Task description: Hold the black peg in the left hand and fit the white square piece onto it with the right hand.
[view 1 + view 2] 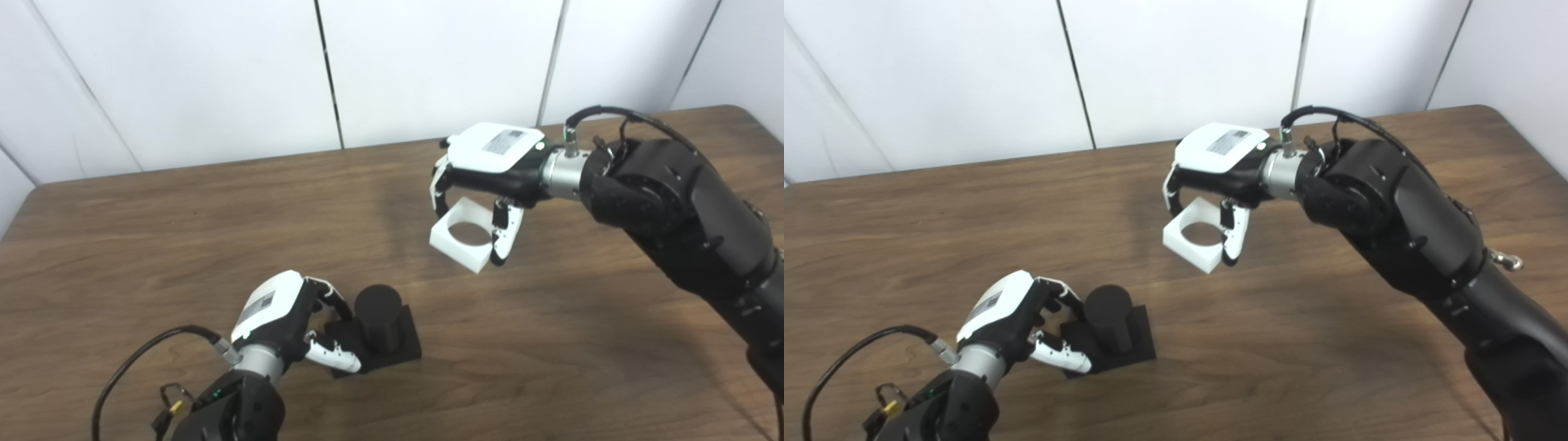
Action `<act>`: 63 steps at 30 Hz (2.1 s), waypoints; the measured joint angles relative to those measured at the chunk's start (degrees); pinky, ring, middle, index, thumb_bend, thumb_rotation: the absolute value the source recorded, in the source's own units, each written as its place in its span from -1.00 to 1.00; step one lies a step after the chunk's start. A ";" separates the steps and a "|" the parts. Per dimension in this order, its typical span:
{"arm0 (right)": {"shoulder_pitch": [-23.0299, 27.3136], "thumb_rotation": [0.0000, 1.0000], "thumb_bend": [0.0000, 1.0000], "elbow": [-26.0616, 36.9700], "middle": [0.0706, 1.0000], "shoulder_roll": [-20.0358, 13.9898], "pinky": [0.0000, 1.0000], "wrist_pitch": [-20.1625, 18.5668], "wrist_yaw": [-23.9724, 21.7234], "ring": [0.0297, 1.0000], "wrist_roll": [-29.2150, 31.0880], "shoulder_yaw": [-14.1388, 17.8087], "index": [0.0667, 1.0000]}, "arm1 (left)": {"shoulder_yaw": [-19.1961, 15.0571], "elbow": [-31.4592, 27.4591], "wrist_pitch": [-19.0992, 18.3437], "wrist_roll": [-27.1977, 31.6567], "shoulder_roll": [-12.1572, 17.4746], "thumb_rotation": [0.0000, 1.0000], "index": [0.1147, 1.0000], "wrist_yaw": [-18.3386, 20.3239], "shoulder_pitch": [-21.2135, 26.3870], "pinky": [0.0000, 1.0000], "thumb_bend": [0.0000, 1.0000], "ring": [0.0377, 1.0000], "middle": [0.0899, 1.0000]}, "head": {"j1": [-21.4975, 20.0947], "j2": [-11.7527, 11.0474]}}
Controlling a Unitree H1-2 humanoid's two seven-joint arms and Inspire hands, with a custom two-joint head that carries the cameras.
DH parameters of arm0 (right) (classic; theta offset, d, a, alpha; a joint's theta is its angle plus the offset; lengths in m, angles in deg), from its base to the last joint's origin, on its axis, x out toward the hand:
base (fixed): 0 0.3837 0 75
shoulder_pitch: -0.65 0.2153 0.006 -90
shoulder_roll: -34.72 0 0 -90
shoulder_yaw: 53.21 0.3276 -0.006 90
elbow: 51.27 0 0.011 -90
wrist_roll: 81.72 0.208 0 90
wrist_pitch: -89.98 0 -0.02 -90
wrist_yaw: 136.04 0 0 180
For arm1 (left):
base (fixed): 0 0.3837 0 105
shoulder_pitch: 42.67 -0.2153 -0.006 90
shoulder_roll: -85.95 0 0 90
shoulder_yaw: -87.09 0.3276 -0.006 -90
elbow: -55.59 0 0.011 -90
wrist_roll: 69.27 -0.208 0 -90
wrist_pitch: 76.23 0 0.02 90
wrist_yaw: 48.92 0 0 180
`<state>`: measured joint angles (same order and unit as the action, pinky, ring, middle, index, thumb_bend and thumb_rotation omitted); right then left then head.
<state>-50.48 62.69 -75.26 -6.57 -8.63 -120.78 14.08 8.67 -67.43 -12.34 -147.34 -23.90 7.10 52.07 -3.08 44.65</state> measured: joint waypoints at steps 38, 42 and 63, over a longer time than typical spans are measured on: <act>-5.20 -0.72 0.05 5.90 0.42 7.93 1.00 0.93 -1.02 0.71 3.79 -0.49 -0.11 | 3.91 2.27 1.88 -5.03 -3.10 -0.88 -0.14 -1.15 0.86 0.41 0.04 0.60 0.54 | 3.78 2.29; -5.98 -0.72 0.05 5.90 0.42 8.04 1.00 2.01 0.09 0.73 3.35 -0.80 -0.11 | 3.55 2.27 1.89 -5.30 -3.47 -0.88 -0.14 -0.65 0.86 0.41 0.04 0.60 0.55 | 3.87 2.37; -9.26 -0.73 0.05 3.25 0.44 10.41 1.00 4.45 6.09 0.76 -1.63 -4.37 -0.11 | 2.97 1.44 2.73 -6.55 -4.20 -0.89 -0.15 1.04 0.57 0.41 0.04 0.59 0.52 | 5.28 2.73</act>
<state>-59.74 65.94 -64.85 -2.13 -2.54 -122.41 9.71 11.64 -65.99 -9.60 -153.90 -28.10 8.13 52.64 2.20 47.37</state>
